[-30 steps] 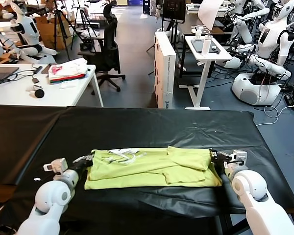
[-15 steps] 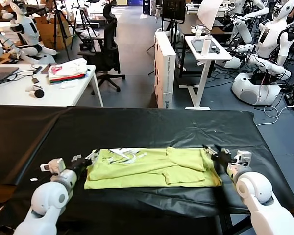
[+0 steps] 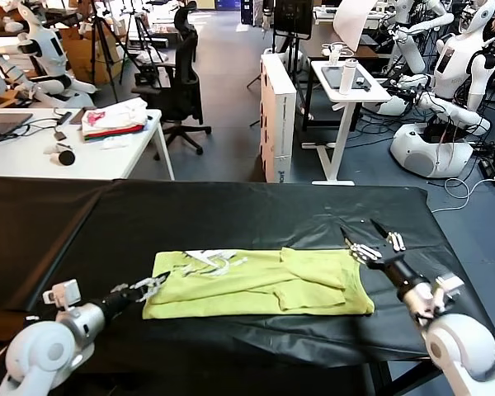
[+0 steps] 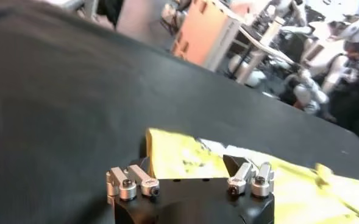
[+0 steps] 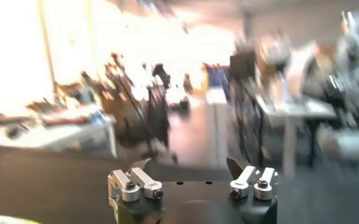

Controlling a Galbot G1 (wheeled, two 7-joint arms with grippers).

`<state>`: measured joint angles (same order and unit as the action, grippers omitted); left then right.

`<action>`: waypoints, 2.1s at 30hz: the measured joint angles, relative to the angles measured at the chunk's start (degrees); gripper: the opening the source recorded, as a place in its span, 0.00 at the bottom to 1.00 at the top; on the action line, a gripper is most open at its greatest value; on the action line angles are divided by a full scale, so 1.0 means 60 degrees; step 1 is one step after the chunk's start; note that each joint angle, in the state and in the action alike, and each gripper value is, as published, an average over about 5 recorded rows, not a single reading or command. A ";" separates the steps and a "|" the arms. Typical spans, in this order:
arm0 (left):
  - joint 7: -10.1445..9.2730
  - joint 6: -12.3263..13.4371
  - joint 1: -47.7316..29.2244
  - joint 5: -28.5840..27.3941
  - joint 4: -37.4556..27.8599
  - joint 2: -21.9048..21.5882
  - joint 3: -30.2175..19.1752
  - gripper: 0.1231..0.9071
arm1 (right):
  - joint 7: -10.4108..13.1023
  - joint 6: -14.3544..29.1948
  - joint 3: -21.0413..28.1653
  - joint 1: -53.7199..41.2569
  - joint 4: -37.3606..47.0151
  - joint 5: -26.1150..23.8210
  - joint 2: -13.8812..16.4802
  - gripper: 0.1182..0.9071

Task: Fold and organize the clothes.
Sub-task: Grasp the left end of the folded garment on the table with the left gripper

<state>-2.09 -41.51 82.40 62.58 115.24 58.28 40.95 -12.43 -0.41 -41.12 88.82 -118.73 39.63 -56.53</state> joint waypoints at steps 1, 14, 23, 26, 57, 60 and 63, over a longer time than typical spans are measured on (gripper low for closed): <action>0.0009 0.0012 0.0020 -0.0008 -0.0020 -0.0002 0.0009 1.00 | -0.0009 0.0020 -0.0057 0.0143 -0.0072 -0.0019 -0.0045 1.00; 0.0127 0.0032 0.0162 0.0082 -0.0194 0.0238 -0.0094 1.00 | 0.0009 0.0079 -0.0171 0.0720 -0.0444 -0.0200 -0.0315 1.00; 0.0300 -0.0043 0.0084 0.0172 -0.0318 0.0440 -0.0255 1.00 | 0.0027 0.0088 -0.0151 0.0791 -0.0518 -0.0265 -0.0412 1.00; 0.0313 -0.0071 0.0039 0.0185 -0.0342 0.0496 -0.0299 1.00 | 0.0035 0.0088 -0.0112 0.0791 -0.0535 -0.0309 -0.0444 1.00; 0.0392 0.0035 0.0014 -0.0062 -0.0379 0.0905 -0.0343 0.93 | 0.0072 0.0094 0.0015 0.0795 -0.0510 -0.0495 -0.0660 1.00; 0.0329 0.0034 -0.0040 -0.0065 -0.0406 0.0951 -0.0357 0.81 | 0.0071 0.0103 0.0015 0.0807 -0.0511 -0.0512 -0.0667 1.00; 0.0286 0.0043 -0.0029 -0.0062 -0.0420 0.0959 -0.0358 0.59 | 0.0069 0.0114 0.0028 0.0809 -0.0510 -0.0548 -0.0687 1.00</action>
<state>-0.37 -41.26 82.23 62.21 112.72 64.04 38.80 -12.01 0.28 -40.96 93.68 -121.80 36.34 -60.65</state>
